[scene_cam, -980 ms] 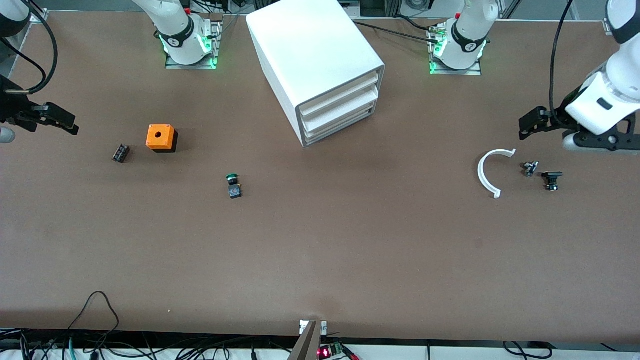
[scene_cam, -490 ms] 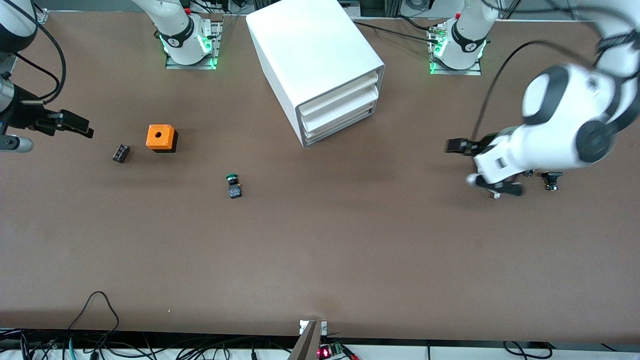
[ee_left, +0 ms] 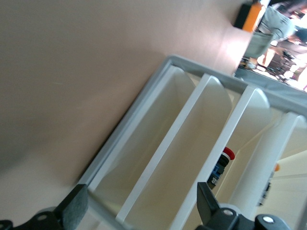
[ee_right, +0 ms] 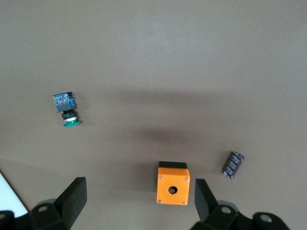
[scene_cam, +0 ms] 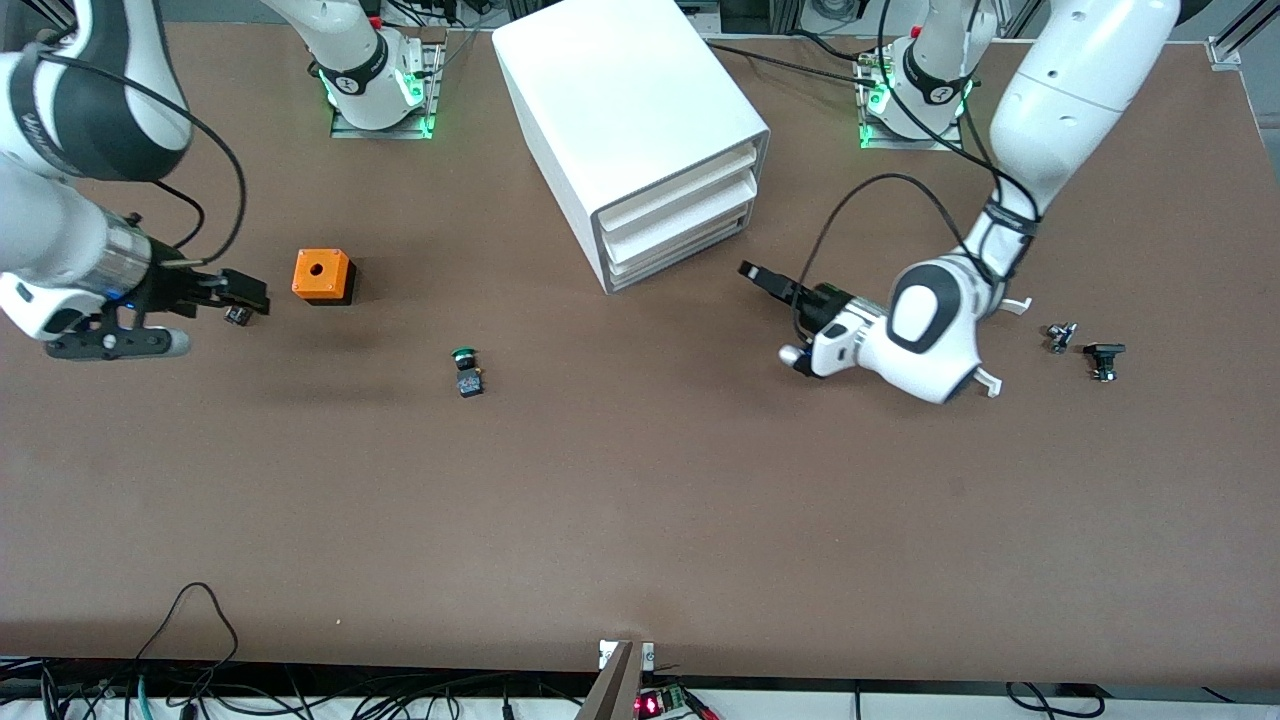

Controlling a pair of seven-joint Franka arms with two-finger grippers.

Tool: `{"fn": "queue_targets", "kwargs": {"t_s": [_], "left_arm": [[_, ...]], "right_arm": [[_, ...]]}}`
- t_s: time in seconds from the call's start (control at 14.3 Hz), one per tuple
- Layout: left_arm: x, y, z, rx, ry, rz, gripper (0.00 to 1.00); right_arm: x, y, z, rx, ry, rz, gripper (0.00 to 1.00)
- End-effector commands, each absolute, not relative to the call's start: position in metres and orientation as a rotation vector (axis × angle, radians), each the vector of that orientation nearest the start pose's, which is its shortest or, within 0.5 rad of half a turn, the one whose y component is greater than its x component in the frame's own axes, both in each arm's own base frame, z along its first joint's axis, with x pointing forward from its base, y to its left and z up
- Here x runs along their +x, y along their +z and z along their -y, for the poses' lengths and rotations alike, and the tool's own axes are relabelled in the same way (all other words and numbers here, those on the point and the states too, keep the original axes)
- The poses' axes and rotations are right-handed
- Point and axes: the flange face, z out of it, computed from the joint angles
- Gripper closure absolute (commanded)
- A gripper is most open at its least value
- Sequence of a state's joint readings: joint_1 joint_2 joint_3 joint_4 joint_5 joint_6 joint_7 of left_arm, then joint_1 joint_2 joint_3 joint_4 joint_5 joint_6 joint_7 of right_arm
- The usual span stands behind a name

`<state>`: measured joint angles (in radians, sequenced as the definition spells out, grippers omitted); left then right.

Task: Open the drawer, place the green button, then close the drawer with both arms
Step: 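Reach the left gripper to the drawer handle while the right gripper reaches the switch, then pull the drawer open with the left gripper while the right gripper grasps the switch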

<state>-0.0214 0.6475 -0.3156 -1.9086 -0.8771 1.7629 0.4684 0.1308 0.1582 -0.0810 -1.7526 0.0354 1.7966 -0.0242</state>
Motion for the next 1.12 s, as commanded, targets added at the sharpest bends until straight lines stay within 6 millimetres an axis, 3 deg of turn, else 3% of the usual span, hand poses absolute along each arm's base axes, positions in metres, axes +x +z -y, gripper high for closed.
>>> {"fn": "queue_targets", "kwargs": {"t_s": [0.0,0.21,0.28,0.35,0.42,0.49,0.77,0.91,1.05], "left_arm": [[0.465,0.167,0.283,2.033,-0.747,0.321,0.00],[0.435,0.153,0.308,2.023,-0.785,0.291,0.03],[0.432,0.151,0.308,2.019,-0.791,0.282,0.11],[0.426,0.149,0.311,2.015,-0.804,0.283,0.35],[0.423,0.148,0.312,2.014,-0.810,0.282,0.75],[0.419,0.146,0.311,2.011,-0.821,0.277,1.00],[0.426,0.149,0.309,2.017,-0.792,0.260,1.00],[0.458,0.156,0.280,2.051,-0.698,0.202,1.00],[0.515,0.172,0.238,2.109,-0.514,0.122,1.00]], "right_arm": [[0.601,0.440,-0.063,-3.105,0.205,0.166,0.00],[0.605,0.408,-0.107,-3.075,0.238,0.263,0.00],[0.606,0.400,-0.131,-3.057,0.208,0.318,0.00],[0.609,0.391,-0.144,-3.049,0.178,0.346,0.00],[0.612,0.381,-0.151,-3.047,0.167,0.363,0.00],[0.612,0.371,-0.163,-3.039,0.165,0.408,0.00],[0.611,0.344,-0.188,-3.026,0.174,0.470,0.00],[0.611,0.321,-0.200,-3.017,0.142,0.507,0.00],[0.606,0.301,-0.214,-2.999,0.082,0.557,0.00]]}}
